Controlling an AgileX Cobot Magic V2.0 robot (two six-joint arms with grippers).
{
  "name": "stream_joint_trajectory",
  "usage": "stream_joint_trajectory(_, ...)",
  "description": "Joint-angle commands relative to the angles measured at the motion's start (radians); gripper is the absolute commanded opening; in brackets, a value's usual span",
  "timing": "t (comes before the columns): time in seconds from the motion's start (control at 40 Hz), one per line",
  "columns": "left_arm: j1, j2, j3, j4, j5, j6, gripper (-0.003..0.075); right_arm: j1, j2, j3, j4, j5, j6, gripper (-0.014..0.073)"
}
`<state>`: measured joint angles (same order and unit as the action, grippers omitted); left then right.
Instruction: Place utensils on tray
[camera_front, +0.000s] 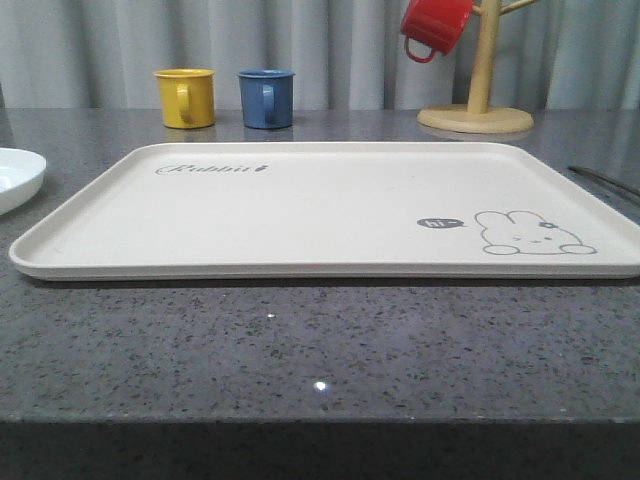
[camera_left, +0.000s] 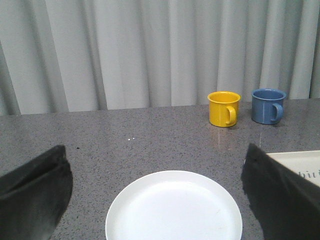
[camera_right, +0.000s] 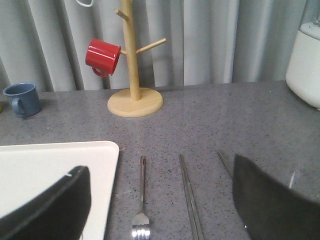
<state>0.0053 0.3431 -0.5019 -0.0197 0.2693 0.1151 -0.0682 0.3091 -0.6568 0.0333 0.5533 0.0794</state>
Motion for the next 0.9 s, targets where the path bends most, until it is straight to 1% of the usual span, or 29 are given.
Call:
stream_joint_trajectory(0.0, 0.001, 0.013, -0.036, -0.011, -0.086, 0.000, 0.0671, -0.006, 0.018, -0.031, -0.011, -0.071, -0.006, 0.0633)
stream_joint_trajectory(0.25, 0.001, 0.013, -0.036, -0.013, -0.085, 0.000, 0.0671, -0.005, 0.018, -0.031, -0.011, -0.071, -0.006, 0.0633)
stream_joint_trajectory(0.4, 0.001, 0.024, -0.042, -0.044, -0.068, 0.000, 0.0671, -0.005, 0.018, -0.031, -0.011, -0.071, -0.006, 0.0633)
stream_joint_trajectory(0.524, -0.001, 0.124, -0.100, -0.044, -0.032, 0.012, 0.0671, -0.005, 0.018, -0.031, -0.011, -0.071, -0.006, 0.0633)
stream_joint_trajectory(0.649, -0.038, 0.272, -0.190, -0.044, 0.043, 0.066, 0.0671, -0.005, 0.018, -0.031, -0.011, -0.071, -0.006, 0.0633)
stream_joint_trajectory(0.774, -0.124, 0.465, -0.318, -0.038, 0.212, 0.148, 0.0671, -0.005, 0.018, -0.031, -0.011, -0.071, -0.006, 0.0633)
stream_joint_trajectory(0.874, -0.166, 0.627, -0.429, 0.004, 0.338, 0.152, 0.0671, -0.005, 0.018, -0.031, -0.011, -0.071, -0.006, 0.0633)
